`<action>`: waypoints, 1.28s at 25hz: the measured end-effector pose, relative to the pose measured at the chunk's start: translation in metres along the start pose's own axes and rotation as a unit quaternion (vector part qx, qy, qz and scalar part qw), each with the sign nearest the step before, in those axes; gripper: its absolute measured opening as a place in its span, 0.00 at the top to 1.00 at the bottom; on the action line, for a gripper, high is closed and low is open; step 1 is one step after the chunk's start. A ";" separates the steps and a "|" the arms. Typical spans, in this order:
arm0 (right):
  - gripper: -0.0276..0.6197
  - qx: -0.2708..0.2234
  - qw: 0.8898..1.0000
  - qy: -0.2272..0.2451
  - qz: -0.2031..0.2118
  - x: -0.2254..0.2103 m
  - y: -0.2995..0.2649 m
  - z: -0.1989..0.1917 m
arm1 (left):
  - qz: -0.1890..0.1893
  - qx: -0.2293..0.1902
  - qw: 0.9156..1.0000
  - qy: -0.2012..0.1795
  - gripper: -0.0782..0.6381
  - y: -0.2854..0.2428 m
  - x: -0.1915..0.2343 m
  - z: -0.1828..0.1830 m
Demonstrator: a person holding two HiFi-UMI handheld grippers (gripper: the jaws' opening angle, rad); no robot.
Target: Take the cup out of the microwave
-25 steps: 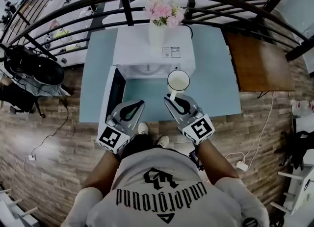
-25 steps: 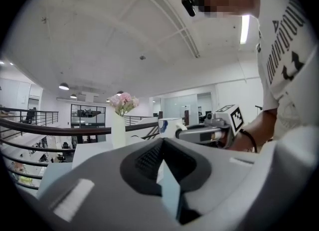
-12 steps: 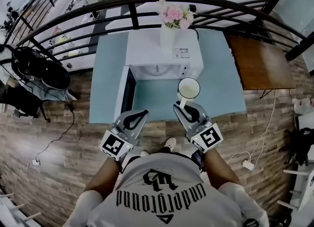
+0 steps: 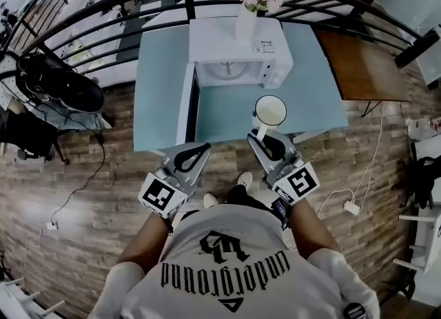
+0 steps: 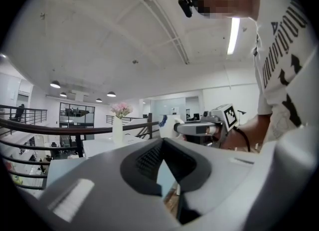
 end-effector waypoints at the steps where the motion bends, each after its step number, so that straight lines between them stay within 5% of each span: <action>1: 0.88 0.004 1.000 0.000 0.000 0.009 0.004 0.001 | -0.008 -0.001 1.000 0.002 0.82 0.004 -0.006 0.000; 13: 0.88 0.002 1.000 0.000 0.009 0.048 0.057 0.034 | -0.007 -0.052 0.999 -0.001 0.82 0.026 -0.068 0.021; 32: 0.88 0.024 0.996 -0.043 0.070 0.028 0.235 0.074 | 0.038 -0.023 0.999 -0.010 0.82 -0.007 -0.227 0.001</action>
Point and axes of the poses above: the fingertips, and each gripper's own axes: y backward along the fingers, x to its left, z out of its top, the point moved 5 cm from there along y, backward along the fingers, and after that the axes turned 15 degrees about -x, right-handed, at the moved point
